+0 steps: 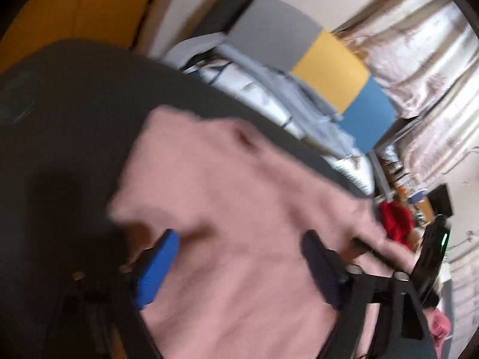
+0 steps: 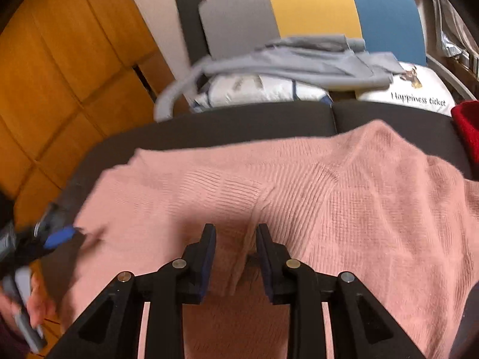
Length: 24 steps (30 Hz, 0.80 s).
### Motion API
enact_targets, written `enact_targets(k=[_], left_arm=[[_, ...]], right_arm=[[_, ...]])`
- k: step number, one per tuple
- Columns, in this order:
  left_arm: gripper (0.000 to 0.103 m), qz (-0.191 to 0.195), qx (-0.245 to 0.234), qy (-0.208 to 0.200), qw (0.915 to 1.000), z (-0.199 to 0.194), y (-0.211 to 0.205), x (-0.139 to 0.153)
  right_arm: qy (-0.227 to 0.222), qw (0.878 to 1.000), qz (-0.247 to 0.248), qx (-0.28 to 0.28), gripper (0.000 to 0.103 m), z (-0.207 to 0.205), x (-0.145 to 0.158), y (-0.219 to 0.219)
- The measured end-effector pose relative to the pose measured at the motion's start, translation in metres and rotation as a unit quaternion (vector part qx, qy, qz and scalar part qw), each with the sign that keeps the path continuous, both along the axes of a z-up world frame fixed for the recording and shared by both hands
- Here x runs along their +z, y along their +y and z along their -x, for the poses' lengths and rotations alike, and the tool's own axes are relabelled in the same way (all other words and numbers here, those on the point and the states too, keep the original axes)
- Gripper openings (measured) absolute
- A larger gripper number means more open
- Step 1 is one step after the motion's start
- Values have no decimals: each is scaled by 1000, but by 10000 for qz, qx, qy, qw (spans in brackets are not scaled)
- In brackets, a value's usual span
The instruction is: Fold clothes
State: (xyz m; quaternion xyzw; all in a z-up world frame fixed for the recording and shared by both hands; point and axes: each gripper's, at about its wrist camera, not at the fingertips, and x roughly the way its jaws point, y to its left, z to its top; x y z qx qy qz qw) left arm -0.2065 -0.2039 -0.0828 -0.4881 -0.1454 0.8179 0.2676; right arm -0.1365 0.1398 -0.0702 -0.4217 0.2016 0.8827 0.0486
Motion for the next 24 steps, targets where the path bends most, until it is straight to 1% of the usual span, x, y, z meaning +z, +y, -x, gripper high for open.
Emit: enact_targets(k=[2,3,5,8,10,12,14,16,18,21,22,24], left_arm=[[62,-93,34,-99,9999,-1,-3,-12],[61,-139,52,-148,9998,-2,-5,-18],[61,-232,86,-247,9994,-3,-8,-29],[61,-134,-40,-128,9998,10,6,-26],[61,-58,-107,-19,9999,19,16,-23],[61,13,-55,159,9999,27,18,-24],[61,130,168,316,9993,35,14,-28],[58,13,330,395,9987,39,4,-38],[57,-155,375,509,9979,38,-7,-42],[57,-183,419,474,9978,39,-11,-42],[57,-189,434,460,9978,39,-12,-42],[56,-17,428,410,9982,35,-12,-38]], right_arm=[[-109,9999,48,-52,27,9,-8,0],[-156,9998,50,-94,28,12,-12,0],[-83,9999,95,-110,28,15,-13,-2],[-183,9998,4,-10,10,20,-13,-8],[-134,9995,-272,100,9,22,-1,-15],[102,9989,-454,28,9,17,18,-12],[280,9979,-571,-126,8,12,33,-2],[268,9974,-591,-314,9,8,39,12],[35,9985,-458,-295,8,13,25,22],[-190,9996,-76,-177,9,18,-7,28],[-220,9996,-62,-186,9,18,-14,29],[-105,9996,-99,-260,11,15,-16,30]])
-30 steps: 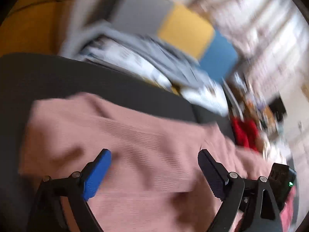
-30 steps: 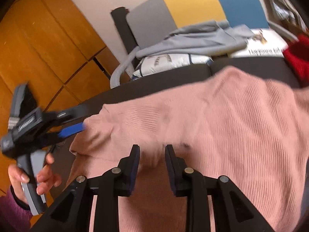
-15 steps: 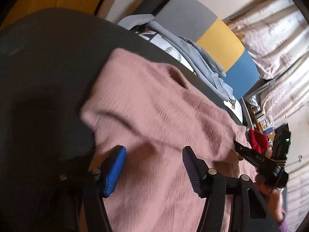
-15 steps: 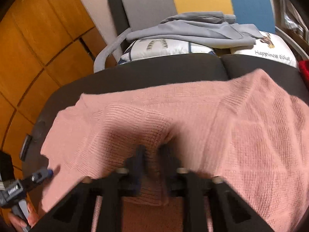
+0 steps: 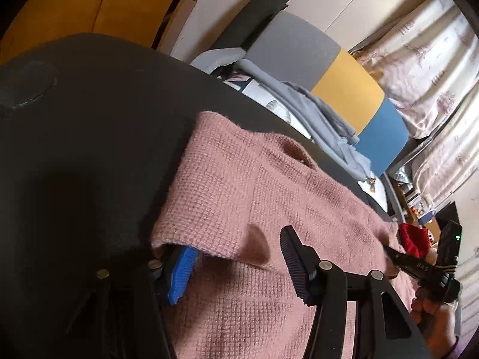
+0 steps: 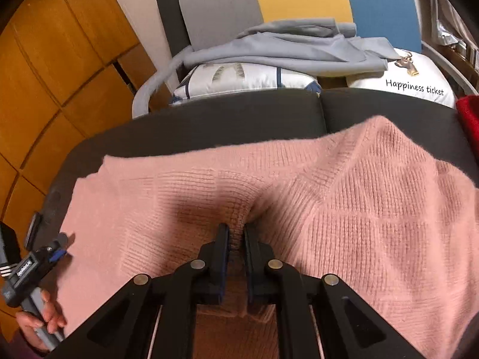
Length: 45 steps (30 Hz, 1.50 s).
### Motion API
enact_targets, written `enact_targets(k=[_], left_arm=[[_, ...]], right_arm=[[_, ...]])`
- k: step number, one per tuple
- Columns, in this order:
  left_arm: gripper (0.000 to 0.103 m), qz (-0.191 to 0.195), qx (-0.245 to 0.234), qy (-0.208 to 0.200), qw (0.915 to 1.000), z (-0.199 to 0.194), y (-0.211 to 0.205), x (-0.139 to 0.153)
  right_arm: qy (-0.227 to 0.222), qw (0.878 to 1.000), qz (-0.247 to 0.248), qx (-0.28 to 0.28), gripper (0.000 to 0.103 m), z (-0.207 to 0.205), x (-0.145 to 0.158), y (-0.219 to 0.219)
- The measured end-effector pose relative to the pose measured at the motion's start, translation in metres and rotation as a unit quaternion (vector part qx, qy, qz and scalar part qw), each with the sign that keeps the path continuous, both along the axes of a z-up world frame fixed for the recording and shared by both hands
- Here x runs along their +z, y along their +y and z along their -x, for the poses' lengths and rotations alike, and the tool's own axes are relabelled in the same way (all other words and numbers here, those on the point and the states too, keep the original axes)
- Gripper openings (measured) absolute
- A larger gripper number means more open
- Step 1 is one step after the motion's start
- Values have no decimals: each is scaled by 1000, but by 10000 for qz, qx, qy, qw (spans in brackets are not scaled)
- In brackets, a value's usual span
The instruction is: Fold clothes
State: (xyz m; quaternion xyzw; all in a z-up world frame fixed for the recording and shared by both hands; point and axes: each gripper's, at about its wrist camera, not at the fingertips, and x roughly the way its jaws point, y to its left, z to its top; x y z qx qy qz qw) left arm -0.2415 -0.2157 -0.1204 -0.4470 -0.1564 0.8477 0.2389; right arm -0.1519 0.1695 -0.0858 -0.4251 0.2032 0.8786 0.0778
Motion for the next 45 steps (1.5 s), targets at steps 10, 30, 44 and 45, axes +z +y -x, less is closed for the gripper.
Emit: enact_targets(k=[10,30,44,45], left_arm=[[69,488,128,546,9972,-12,13,43],[81,1908,4,781,9785,19,66,1],[88,1891,-76,798,9787,18,71,0],[89,1889,-72,796,9787,17,71,0]], right_arm=[[768,9963,-381,14,22,-18,47,-15],[531,9981,-141,268,17,12,22,-23],[544,9975,-448,51,23,-1,25,15],[629,9969,-463,-28,24,-19,32,24]])
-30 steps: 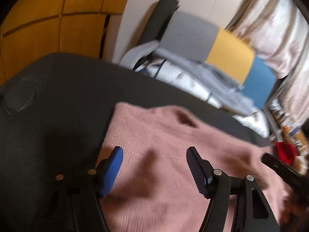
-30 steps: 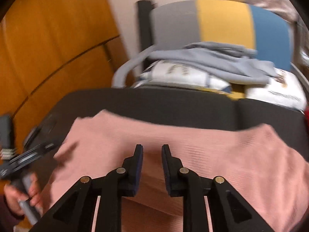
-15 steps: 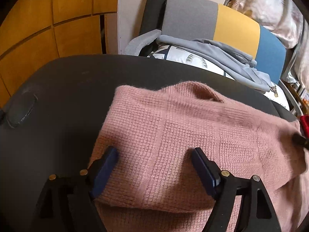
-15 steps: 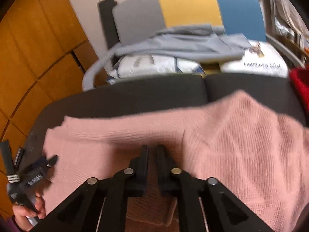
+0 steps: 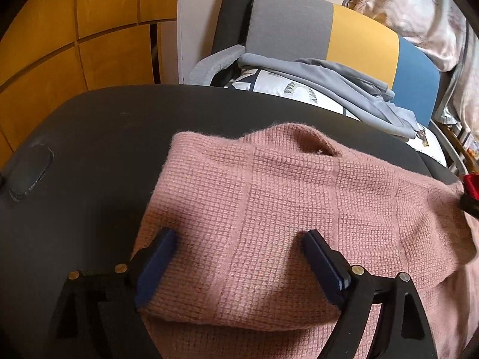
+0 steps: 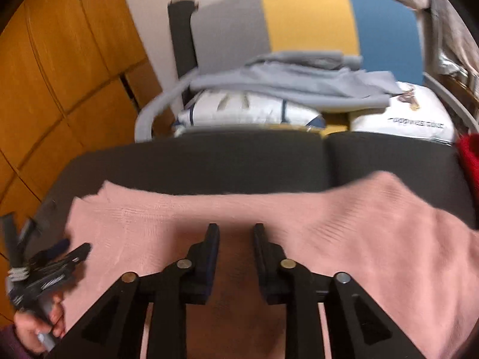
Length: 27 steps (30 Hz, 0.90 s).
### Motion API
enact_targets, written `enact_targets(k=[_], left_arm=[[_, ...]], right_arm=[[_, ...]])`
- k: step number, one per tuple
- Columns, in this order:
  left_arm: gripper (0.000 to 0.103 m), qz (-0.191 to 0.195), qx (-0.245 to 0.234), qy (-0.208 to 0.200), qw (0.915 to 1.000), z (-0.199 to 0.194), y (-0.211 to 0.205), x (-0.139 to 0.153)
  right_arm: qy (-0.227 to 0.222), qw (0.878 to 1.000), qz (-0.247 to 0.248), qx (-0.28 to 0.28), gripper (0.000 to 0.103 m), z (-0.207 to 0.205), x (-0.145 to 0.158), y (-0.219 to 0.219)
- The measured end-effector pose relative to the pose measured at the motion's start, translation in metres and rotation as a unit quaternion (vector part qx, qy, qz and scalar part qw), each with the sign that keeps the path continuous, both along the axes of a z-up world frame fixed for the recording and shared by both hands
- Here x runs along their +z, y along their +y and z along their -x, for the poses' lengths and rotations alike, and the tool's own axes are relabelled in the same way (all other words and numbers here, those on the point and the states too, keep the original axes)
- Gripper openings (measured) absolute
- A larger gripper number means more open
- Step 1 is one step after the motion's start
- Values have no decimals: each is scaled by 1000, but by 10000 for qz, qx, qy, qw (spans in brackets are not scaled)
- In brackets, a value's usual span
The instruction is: Fold clothes
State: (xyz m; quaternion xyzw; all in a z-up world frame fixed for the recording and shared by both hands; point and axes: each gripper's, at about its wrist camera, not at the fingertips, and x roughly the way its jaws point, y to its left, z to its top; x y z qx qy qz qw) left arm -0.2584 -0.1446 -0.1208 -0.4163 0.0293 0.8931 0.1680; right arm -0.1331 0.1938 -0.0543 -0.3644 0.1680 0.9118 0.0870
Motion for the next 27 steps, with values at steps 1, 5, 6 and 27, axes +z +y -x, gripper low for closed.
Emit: enact_targets(k=[1,5,6,27], left_arm=[[89,-2,-3,-1,10000,0,0,0],[90,64,-13,8,10000,-1,2,0],[90,112,-9,15,9999,-2,3,1],[91,-294,-1170,-229,9924,-92,75,24]], right_arm=[[39,9999,10,-134,24,-19,4,9],[51,9941,217,-1058,24,-100,16,61],[72,9899,326,-1379,24,-124,19,79],[1556,8077,1770,-5404,47,-419,23,296]])
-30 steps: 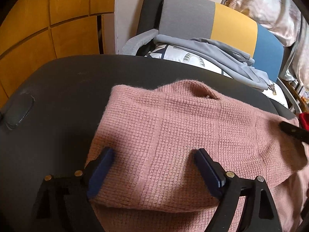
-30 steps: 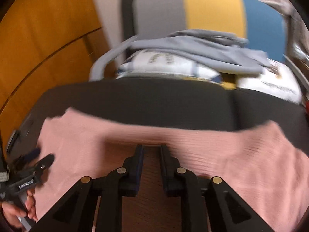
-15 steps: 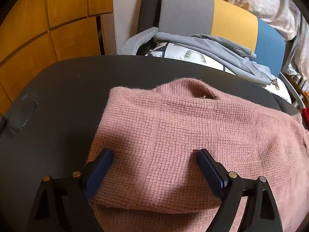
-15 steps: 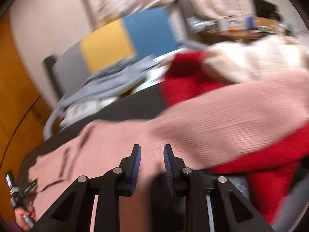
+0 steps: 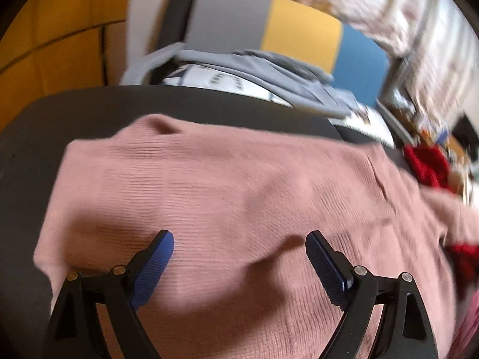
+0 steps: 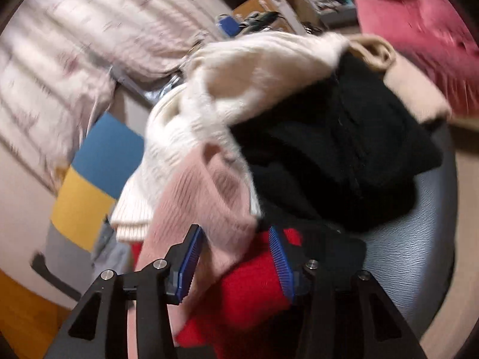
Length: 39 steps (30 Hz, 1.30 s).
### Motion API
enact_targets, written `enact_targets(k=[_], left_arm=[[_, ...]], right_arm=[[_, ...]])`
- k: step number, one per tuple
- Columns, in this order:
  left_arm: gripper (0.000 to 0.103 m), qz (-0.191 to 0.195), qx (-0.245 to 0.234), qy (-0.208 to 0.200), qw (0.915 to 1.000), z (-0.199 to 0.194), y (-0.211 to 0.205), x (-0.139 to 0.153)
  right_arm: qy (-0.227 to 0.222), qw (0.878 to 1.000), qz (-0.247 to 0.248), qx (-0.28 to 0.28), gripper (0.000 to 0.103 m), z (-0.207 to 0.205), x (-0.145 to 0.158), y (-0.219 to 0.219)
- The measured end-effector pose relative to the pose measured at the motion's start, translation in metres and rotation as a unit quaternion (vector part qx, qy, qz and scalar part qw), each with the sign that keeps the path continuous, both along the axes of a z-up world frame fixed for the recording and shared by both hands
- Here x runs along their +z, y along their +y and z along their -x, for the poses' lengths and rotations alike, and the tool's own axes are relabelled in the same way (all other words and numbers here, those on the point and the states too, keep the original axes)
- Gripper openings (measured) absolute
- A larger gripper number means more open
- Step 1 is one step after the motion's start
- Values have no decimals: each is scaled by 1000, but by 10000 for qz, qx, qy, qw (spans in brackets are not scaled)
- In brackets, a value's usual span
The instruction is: Fold clothes
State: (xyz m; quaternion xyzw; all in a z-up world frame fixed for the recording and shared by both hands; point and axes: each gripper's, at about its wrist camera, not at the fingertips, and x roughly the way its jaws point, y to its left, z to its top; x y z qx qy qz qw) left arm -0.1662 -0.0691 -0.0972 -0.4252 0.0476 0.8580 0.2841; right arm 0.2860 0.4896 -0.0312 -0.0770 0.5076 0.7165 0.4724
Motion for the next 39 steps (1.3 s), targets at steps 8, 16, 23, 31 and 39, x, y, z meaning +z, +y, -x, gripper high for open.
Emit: enact_targets(k=[8,16,23,31,39], left_arm=[[91,469,-163,63,9987,17,-23,-10],[92,655,-744,326,9945,52,-45,-19],[91,408,-600,-25,9974,69,-54,-9],[92,-1325,-161,-1326,9821,72,-74,23],[94,-1550,26,-1887,9697,74,-67,9]], right_arm=[[-262,9991,-322,124,7,22,15,2],[12,9830,-1257,1337,6,96,91,-66],[758,9452,-1494,2802,6,218,137,-157],[628,8589,-1171,4947,6,382,100,-302],[-557,7870,-551,6120,18,449,-5,-369]])
